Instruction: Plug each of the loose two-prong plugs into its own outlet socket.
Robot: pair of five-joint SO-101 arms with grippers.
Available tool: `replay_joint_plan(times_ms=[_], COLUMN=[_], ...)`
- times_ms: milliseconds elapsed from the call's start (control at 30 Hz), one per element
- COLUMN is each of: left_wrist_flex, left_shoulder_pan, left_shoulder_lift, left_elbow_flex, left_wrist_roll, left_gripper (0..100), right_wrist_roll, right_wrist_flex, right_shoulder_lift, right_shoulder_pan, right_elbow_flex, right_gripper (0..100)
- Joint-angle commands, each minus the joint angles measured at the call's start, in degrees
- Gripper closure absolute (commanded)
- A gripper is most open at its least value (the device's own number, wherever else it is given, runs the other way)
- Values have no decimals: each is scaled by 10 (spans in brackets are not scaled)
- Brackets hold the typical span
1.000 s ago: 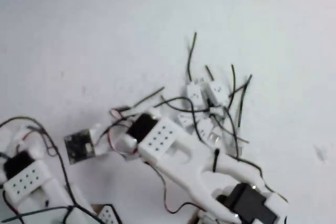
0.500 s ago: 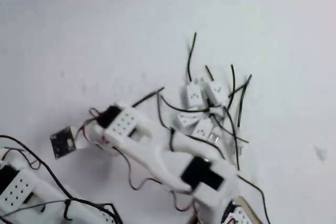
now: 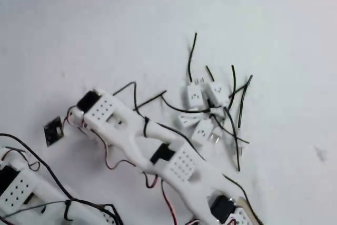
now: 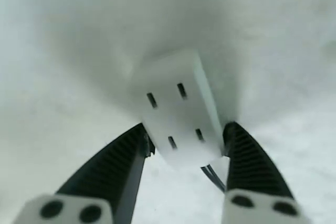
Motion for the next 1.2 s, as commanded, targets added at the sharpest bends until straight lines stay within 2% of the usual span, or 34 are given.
replay_joint_plan(times_ms=[0, 100, 267, 400, 667, 967, 1167], left_wrist_flex=[-11, -11, -11, -11, -11, -11, -8], left_shoulder_pan=[-5, -4, -4, -4, -3, -1, 26], left_shoulder_lift=[0, 0, 0, 0, 0, 0, 1], left_elbow_flex=[-2, -2, -2, -2, -2, -2, -1], left_wrist_roll=[-7, -7, -6, -5, -5, -7, -8], left_gripper=[976, 976, 976, 976, 976, 976, 976], right_wrist_roll=[2, 5, 53, 24, -302, -622, -847], right_wrist_flex=[53, 62, 68, 66, -24, -51, -37], right_shoulder_lift=[24, 51, 86, 96, 97, 93, 91], right_shoulder_pan=[51, 102, 159, 172, 172, 161, 189], right_elbow_flex=[-104, -169, -230, -272, -283, -308, -382], right_gripper=[833, 833, 833, 833, 833, 836, 837])
